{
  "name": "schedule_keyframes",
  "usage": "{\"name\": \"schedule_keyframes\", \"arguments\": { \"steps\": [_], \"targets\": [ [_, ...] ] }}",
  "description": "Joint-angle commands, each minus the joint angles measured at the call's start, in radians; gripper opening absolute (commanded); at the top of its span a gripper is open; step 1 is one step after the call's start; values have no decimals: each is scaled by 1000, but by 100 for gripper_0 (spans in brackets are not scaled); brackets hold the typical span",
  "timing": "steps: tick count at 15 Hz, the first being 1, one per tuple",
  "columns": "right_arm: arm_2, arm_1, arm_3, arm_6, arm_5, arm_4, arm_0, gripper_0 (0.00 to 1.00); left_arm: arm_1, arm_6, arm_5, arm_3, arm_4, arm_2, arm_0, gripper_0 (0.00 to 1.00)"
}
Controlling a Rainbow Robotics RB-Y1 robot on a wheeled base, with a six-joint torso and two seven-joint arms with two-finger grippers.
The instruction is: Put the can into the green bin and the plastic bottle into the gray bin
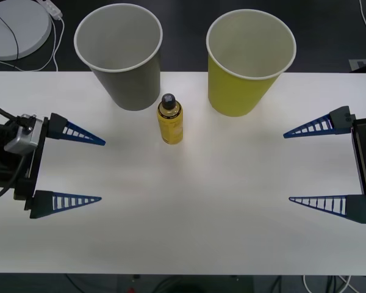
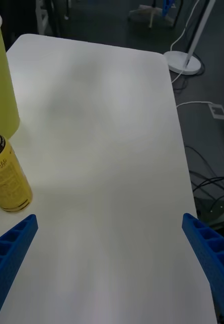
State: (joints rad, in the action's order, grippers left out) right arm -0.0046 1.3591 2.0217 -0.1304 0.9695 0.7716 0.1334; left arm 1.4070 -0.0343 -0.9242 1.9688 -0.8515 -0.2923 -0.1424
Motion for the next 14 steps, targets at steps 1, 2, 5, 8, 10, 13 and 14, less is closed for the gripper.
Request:
{"name": "schedule_keyframes", "arguments": {
  "steps": [1,2,5,8,10,13,14],
  "targets": [
    [0,0,0,0,0,0,0,100,53,-4,10,-16,75,-1,0,100],
    [0,0,0,0,0,0,0,100,55,-10,13,-30,92,-1,0,100],
    [0,0,0,0,0,0,0,100,38,-18,53,-87,109,-2,15,100],
    [0,0,0,0,0,0,0,100,10,-10,169,-82,112,-2,66,100],
    [0,0,0,0,0,0,0,100,-5,2,237,-67,111,-2,99,100],
    [0,0,0,0,0,0,0,100,-20,30,337,-36,72,-2,133,100],
    [0,0,0,0,0,0,0,100,-31,36,361,-33,46,-2,138,100]
  ]
}}
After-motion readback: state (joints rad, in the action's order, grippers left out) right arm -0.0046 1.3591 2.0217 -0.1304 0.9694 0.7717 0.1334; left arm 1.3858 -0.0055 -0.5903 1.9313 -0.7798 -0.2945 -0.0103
